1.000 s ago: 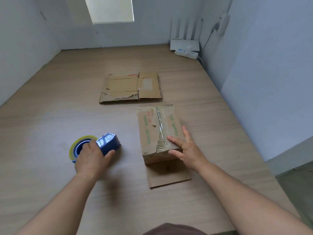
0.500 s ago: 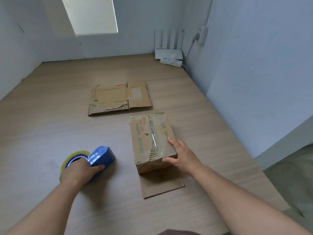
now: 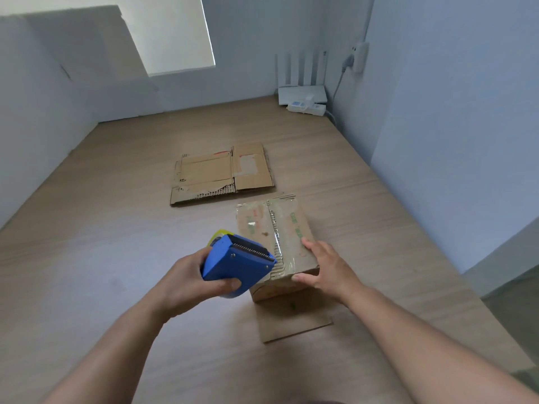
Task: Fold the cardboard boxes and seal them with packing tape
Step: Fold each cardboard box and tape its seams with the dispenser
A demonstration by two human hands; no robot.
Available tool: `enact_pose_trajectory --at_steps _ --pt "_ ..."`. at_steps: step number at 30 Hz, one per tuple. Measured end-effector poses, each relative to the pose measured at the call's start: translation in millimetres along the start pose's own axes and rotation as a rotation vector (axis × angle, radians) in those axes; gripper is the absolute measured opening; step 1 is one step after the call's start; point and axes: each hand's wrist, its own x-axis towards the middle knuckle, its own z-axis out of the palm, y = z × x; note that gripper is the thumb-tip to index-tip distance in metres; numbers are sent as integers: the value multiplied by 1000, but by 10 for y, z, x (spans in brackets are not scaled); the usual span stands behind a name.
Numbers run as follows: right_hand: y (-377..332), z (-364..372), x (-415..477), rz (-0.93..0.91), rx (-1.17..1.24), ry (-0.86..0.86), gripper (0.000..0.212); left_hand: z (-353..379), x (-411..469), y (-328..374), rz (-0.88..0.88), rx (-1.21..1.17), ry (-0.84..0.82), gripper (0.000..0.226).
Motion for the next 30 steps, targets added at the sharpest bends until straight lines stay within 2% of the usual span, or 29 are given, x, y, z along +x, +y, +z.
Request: enact_pose_trajectory --at_steps 4,6,8,10,11,13,17,20,26,30 --pt "-86 -179 17 4 -78 -85 99 58 -8 32 14 47 -32 49" --pt "-195 -351 3 -51 -31 -29 93 71 -11 40 17 53 -42 52" --pt "-398 -535 -45 -96 249 38 77 75 -10 55 30 39 -54 57" --pt "-629 -670 -113 -125 586 -45 66 78 -3 73 45 34 -69 57" --pt "-725 -705 -140 -148 647 -105 62 80 4 83 49 34 -77 56" --pt "-858 -716 -179 -216 615 -157 49 83 12 100 50 40 -88 55" --pt "-961 -672 -206 -324 471 61 4 63 11 115 41 57 -88 56" --pt "-970 -630 -202 -334 388 128 10 37 3 130 39 53 -100 58" --pt "-987 -593 -209 -347 281 111 6 15 17 163 -11 101 -87 65" --pt "-959 -584 -184 -241 370 175 9 35 47 252 -41 133 -38 73"
